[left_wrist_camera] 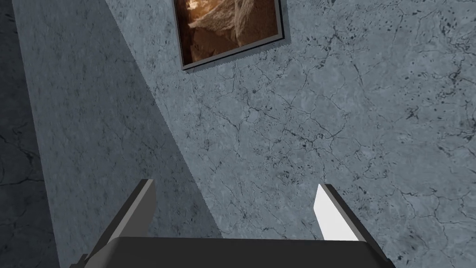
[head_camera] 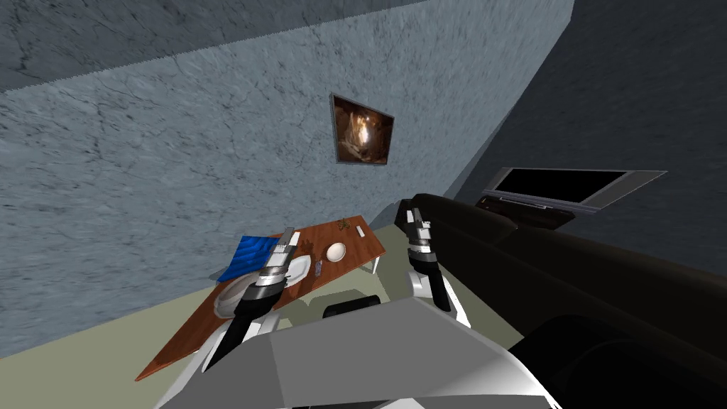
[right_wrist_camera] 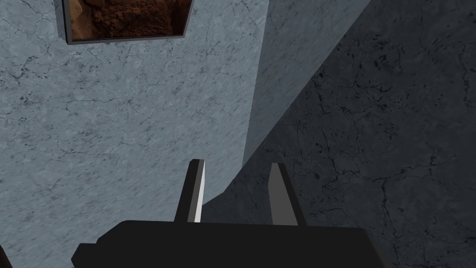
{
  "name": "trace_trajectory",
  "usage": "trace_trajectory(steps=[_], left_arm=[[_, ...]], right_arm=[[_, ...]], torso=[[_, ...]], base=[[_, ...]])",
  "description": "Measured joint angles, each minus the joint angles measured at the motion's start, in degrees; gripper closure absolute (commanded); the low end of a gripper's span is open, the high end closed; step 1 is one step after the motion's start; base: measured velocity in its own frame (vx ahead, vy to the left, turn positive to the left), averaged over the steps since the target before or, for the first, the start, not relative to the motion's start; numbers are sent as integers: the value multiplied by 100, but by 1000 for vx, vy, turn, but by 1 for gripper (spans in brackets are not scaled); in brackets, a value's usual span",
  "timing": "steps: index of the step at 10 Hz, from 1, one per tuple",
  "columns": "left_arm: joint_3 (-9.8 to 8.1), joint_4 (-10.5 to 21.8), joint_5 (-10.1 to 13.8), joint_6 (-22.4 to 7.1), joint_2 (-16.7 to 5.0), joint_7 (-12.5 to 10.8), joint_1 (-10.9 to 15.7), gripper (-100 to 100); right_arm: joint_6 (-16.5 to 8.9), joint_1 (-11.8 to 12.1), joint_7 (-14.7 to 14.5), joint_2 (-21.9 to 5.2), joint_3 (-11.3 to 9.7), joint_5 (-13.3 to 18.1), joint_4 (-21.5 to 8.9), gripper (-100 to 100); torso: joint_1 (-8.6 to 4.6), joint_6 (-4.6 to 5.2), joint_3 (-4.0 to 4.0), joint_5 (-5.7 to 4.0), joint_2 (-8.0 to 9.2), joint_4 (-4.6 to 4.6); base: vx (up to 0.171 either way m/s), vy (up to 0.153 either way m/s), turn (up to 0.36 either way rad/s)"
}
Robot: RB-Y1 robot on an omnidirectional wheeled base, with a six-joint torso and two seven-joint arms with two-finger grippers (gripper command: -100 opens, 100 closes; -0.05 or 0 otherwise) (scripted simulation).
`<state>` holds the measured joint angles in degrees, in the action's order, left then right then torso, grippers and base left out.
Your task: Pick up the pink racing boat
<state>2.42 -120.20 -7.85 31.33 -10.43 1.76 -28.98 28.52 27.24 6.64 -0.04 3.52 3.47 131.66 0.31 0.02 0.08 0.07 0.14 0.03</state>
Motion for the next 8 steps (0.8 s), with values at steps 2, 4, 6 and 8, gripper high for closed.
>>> trace_trajectory(steps=[2, 4, 6, 8], left_arm=[[44, 294, -94, 25, -51, -121, 38, -100], [8, 544, -139, -21, -172, -299, 136, -100], [29, 872, -218, 32, -216, -432, 195, -100], [42, 1209, -314, 65, -309, -645, 223, -100]], right_arm=[[0, 0, 0, 0, 0, 0, 0, 0], [0, 0, 0, 0, 0, 0, 0, 0], [0, 0, 0, 0, 0, 0, 0, 0], [0, 1, 0, 0, 1, 0, 0, 0]], torso=[[-4, -1, -2, -1, -5, -1], [-5, -1, -2, -1, -3, -1], [-4, -2, -2, -1, -4, -1], [1, -4, -1, 1, -4, 0]], base=[[-27, 60, -101], [-43, 54, -112], [-45, 81, -195], [-39, 64, -112]])
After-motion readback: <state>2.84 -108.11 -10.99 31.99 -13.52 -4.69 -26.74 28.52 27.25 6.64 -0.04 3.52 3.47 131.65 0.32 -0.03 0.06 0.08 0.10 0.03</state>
